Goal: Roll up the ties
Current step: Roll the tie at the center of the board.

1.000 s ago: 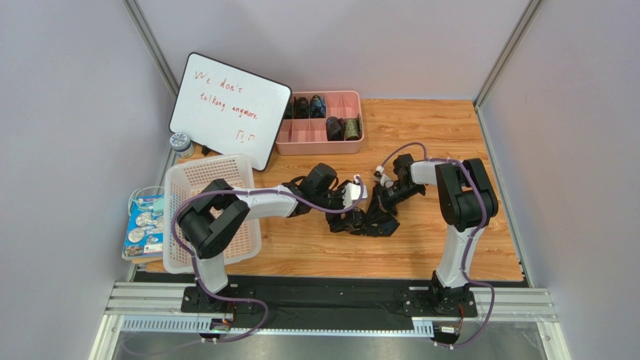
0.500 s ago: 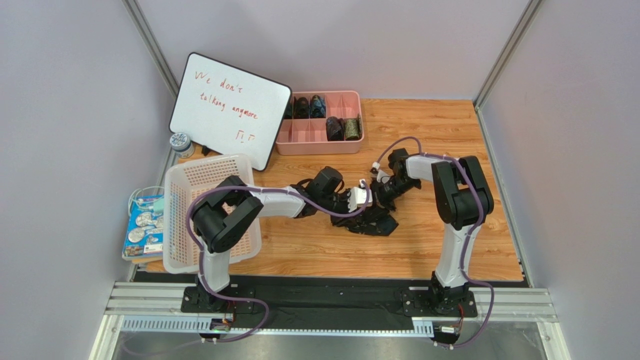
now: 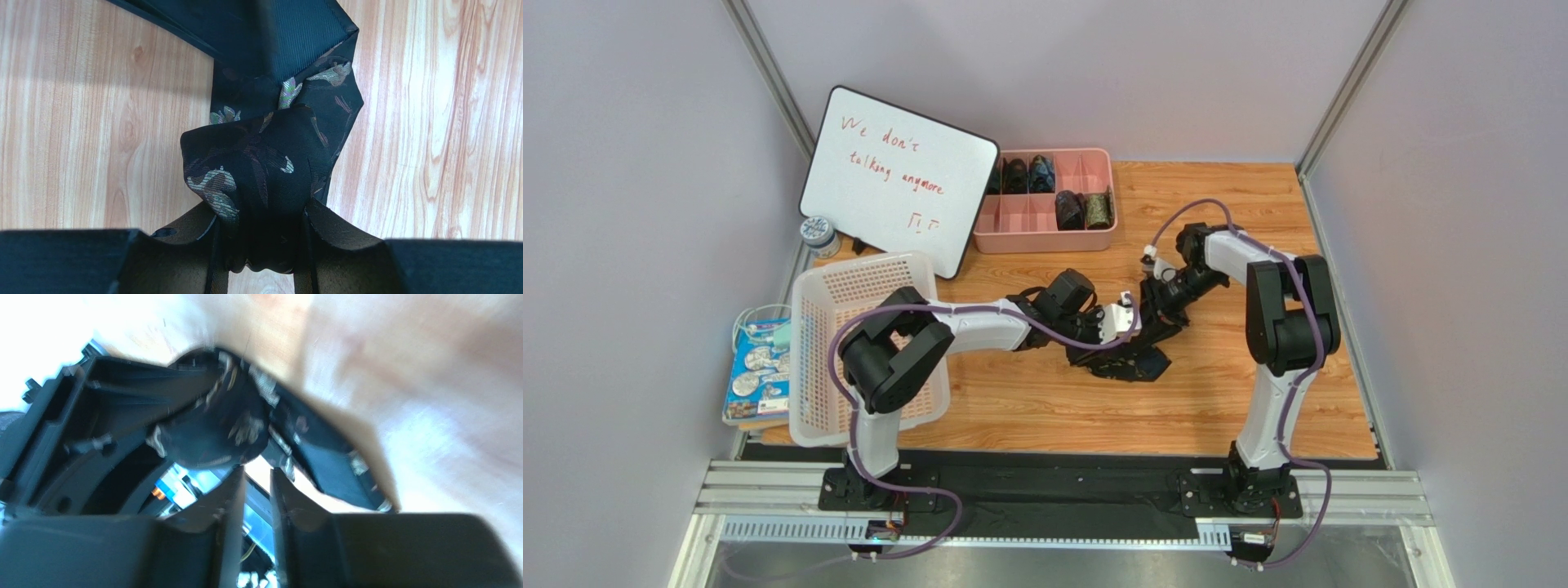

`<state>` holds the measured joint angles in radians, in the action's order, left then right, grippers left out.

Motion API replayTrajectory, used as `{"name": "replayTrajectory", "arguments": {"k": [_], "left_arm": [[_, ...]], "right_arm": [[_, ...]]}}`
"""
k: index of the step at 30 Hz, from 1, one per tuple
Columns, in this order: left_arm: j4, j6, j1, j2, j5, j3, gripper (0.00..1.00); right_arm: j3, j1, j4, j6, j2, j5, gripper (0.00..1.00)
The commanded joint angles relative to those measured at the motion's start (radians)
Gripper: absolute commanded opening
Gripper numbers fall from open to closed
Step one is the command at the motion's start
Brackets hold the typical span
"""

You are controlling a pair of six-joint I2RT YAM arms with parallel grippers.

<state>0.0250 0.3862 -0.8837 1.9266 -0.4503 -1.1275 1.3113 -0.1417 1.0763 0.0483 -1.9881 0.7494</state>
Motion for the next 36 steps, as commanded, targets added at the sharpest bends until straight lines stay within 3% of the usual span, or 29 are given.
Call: {"name": "replayTrajectory", "arguments": {"k": [1, 11, 18, 28, 30, 34, 36], "left_arm": [[0.124, -0.073, -0.001, 0.066, 0.032, -0.011, 0.11], [0.033, -0.121, 0.031, -0.020, -0.074, 0.023, 0.10], [-0.017, 0.014, 0.042, -0.084, -0.162, 0.043, 0.11], [0.279, 0.131, 0.025, 0.057, -0.053, -0.106, 0.12], [0.324, 0.137, 0.016, 0.084, -0.016, -0.118, 0.11], [0.365, 0.145, -0.003, 0.103, 0.012, -0.138, 0.11], [0.380, 0.141, -0.012, 0.115, 0.016, -0.143, 0.12]], "right_arm": [[-0.049, -0.041, 0.051, 0.062, 0.000, -0.036, 0.16], [-0.006, -0.067, -0.062, 0.009, -0.143, -0.252, 0.08], [0.039, -0.068, -0.046, -0.018, -0.184, -0.326, 0.07], [0.020, -0.065, -0.050, -0.013, -0.138, -0.270, 0.05], [0.017, -0.049, -0.052, -0.019, -0.111, -0.216, 0.09], [0.017, -0.013, -0.038, -0.036, -0.046, -0.037, 0.41], [0.003, 0.002, -0.035, -0.042, -0.014, 0.037, 0.48]]}}
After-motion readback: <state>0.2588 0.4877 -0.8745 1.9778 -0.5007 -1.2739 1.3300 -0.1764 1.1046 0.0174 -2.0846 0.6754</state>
